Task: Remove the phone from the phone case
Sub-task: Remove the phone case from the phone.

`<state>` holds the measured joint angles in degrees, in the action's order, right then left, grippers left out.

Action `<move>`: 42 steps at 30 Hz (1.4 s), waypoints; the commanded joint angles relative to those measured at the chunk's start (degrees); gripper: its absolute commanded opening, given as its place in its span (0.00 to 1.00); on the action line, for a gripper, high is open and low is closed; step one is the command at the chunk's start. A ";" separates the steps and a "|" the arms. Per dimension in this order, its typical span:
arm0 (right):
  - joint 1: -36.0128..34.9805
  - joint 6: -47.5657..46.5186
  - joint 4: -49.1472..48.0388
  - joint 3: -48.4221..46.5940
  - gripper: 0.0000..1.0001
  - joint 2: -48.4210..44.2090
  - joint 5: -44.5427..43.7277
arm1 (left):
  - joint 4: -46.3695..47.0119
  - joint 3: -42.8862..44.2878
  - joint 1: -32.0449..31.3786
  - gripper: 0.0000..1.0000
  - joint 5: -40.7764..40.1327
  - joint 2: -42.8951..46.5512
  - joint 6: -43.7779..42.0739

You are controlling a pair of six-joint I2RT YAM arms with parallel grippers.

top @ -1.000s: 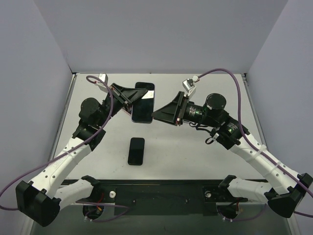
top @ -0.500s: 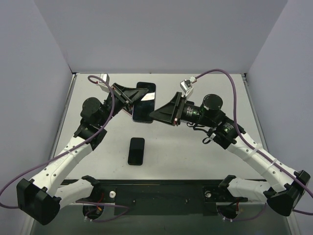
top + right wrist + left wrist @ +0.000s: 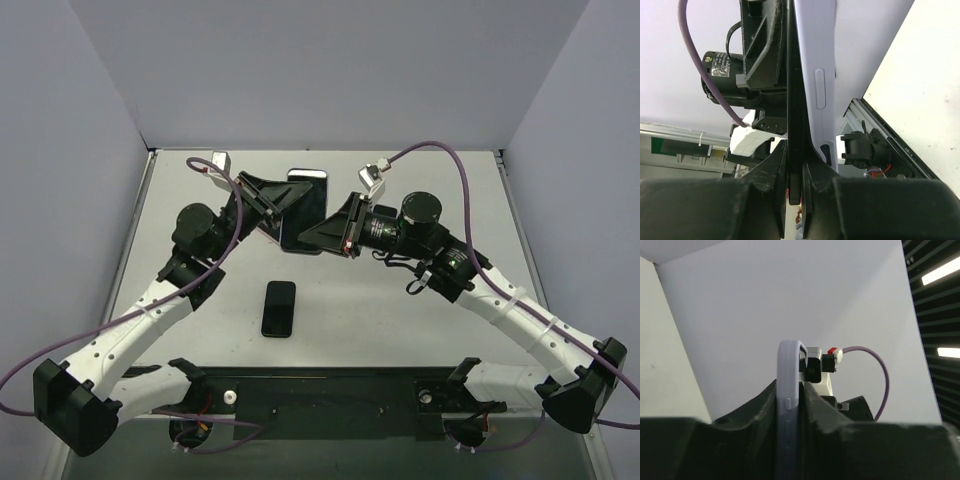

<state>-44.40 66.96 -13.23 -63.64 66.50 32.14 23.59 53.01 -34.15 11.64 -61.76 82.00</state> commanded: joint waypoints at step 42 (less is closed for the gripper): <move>10.30 20.32 -24.39 9.14 0.00 -3.83 0.82 | 2.86 -12.85 0.76 0.81 6.56 13.50 -9.22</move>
<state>-34.48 87.02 -30.28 -53.76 63.94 33.39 19.40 39.97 -32.47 17.67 -49.58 72.18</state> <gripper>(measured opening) 0.065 0.808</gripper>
